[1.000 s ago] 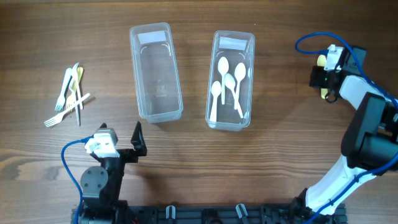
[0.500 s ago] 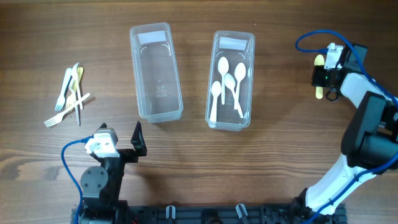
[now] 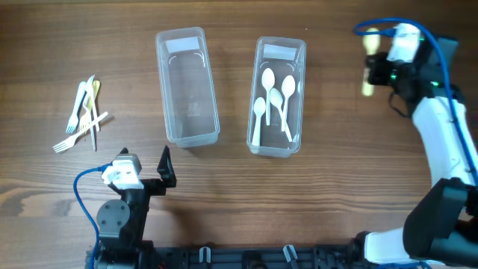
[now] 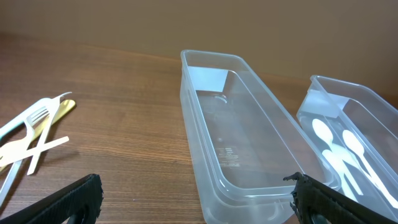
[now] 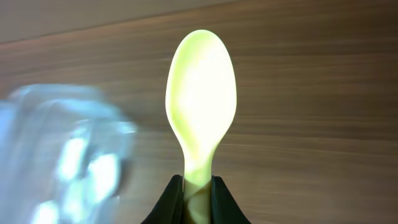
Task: Pack container
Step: 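Carry the yellow spoon into the right container and release it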
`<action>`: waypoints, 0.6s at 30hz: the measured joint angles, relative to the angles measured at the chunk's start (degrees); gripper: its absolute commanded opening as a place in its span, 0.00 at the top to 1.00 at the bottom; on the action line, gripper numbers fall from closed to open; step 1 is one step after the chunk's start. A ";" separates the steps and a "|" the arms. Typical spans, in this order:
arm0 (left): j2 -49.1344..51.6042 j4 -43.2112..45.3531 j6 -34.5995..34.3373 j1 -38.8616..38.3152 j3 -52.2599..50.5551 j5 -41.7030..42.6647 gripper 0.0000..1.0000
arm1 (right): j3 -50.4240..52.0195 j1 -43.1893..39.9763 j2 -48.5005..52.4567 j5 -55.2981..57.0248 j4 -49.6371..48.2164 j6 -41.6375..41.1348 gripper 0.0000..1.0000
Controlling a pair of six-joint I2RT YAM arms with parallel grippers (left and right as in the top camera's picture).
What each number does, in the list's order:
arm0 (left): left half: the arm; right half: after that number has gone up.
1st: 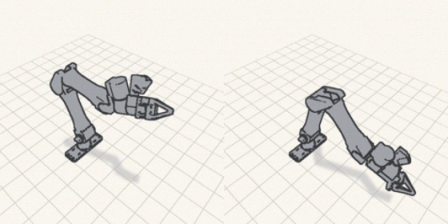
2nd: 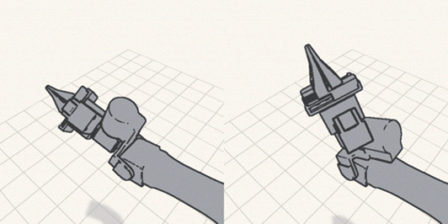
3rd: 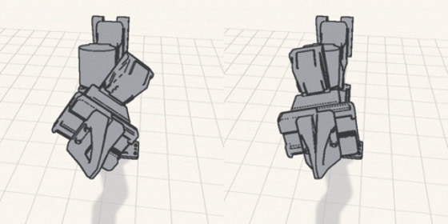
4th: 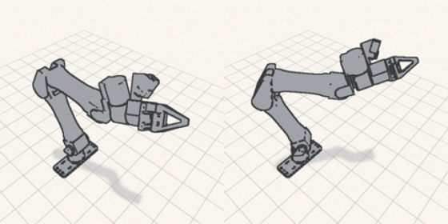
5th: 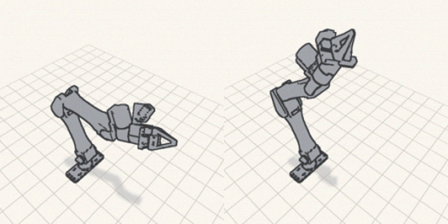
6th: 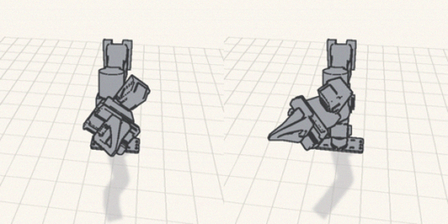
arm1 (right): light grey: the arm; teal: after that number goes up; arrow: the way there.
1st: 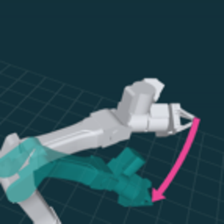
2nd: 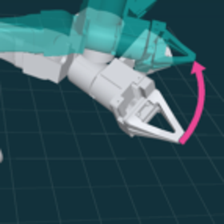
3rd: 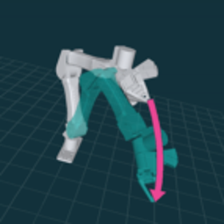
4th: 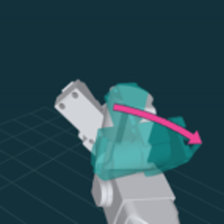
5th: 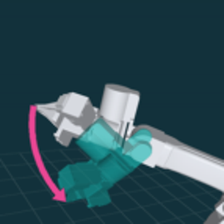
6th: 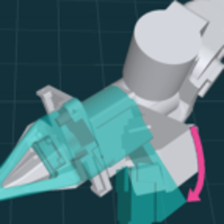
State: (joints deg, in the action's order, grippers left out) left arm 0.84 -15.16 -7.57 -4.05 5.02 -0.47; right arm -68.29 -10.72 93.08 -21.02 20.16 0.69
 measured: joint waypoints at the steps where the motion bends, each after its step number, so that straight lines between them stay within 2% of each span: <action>1: 0.00 -0.02 0.00 0.00 0.00 0.00 0.00 | 0.00 2.45 0.00 -1.44 0.42 -1.11 0.96; 9: 0.00 0.00 0.00 0.00 0.00 0.00 0.00 | 0.02 20.20 0.00 -1.55 -0.83 -5.62 0.96; 13: 0.00 0.00 0.00 0.00 0.00 0.00 0.00 | 0.09 24.20 0.00 2.08 -0.87 -6.03 0.96; 18: 0.00 0.00 0.00 0.00 0.00 0.00 0.00 | 0.33 25.09 0.00 3.69 -0.87 -7.21 0.96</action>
State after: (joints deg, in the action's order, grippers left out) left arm 0.84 -15.16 -7.57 -4.05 5.02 -0.47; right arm -67.96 14.37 93.08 -17.32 19.29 -6.52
